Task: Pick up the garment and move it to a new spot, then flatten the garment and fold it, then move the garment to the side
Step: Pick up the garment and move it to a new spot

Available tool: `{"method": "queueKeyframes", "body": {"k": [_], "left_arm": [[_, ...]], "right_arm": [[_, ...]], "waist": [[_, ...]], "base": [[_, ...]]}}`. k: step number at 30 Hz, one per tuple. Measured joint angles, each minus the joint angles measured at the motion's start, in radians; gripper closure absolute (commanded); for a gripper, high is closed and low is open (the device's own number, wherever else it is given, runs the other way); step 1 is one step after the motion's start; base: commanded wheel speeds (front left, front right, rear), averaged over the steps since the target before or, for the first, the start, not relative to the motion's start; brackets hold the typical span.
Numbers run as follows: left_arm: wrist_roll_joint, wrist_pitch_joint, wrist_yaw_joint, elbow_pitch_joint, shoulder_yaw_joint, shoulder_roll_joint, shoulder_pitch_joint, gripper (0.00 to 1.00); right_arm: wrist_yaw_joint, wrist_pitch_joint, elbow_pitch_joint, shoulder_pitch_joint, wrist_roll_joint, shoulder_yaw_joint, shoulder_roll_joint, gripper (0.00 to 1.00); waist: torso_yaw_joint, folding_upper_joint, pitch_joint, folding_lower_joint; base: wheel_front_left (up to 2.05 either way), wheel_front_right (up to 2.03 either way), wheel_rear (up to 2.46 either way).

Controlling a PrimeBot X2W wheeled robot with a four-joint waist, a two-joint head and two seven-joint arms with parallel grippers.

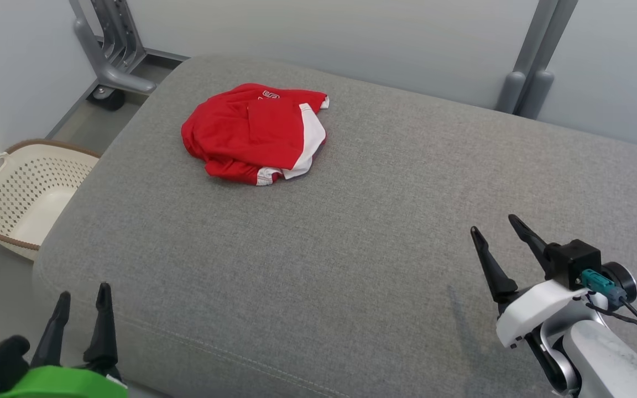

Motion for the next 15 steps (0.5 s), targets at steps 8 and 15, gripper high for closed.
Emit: {"method": "queueKeyframes", "body": {"k": [8, 15], "left_arm": [[-0.115, 0.182, -0.045, -0.013, -0.018, 0.028, -0.216, 0.0], [-0.241, 0.426, 0.0, 0.093, 0.015, 0.06, -0.433, 0.0]], "right_arm": [[-0.013, 0.013, -0.049, -0.06, -0.019, -0.018, -0.037, 0.0], [-0.012, 0.048, -0.069, -0.113, -0.026, -0.016, -0.053, 0.0]], "waist": [[0.004, 0.0, 0.082, 0.0], [-0.006, 0.0, 0.172, 0.0]], "base": [[0.0, 0.0, 0.0], [0.0, 0.0, 0.0]]}}
